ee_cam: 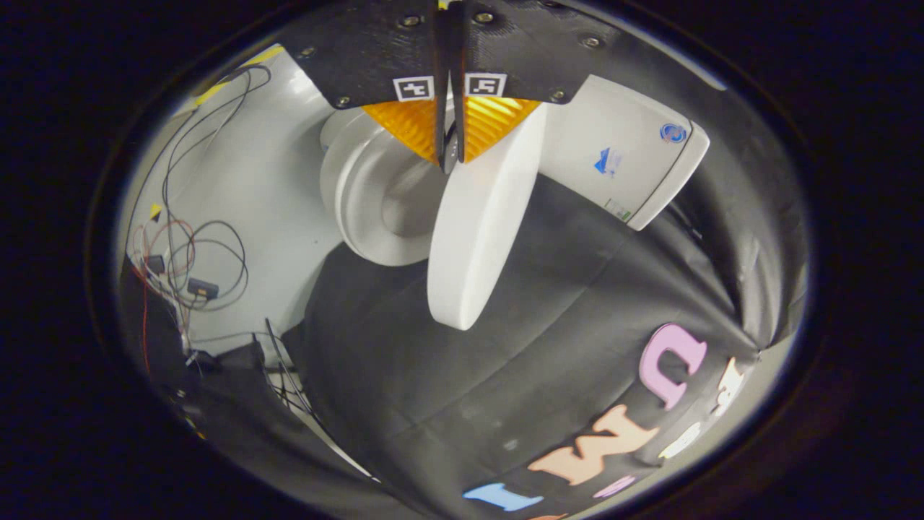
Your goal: Open the toilet lid.
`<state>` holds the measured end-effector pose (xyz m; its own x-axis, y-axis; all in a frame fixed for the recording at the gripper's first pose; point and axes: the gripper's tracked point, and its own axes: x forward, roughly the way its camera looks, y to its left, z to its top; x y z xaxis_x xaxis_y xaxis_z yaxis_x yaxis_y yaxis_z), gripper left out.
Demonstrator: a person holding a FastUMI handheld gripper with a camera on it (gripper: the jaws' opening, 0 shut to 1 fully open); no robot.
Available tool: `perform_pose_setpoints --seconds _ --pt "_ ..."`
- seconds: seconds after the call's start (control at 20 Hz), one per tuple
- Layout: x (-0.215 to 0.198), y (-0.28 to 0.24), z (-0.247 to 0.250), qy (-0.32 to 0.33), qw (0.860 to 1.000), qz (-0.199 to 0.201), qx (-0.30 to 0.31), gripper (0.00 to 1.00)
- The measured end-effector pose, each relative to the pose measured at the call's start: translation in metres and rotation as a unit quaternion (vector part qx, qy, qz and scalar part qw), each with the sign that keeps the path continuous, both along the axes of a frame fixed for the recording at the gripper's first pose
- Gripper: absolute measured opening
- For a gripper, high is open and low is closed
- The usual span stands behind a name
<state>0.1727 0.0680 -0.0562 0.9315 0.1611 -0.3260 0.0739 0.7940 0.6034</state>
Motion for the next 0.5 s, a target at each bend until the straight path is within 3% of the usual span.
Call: perform_pose_setpoints --seconds 0.5 --pt "-0.006 0.021 0.041 -0.045 0.996 0.019 -0.071 0.02"
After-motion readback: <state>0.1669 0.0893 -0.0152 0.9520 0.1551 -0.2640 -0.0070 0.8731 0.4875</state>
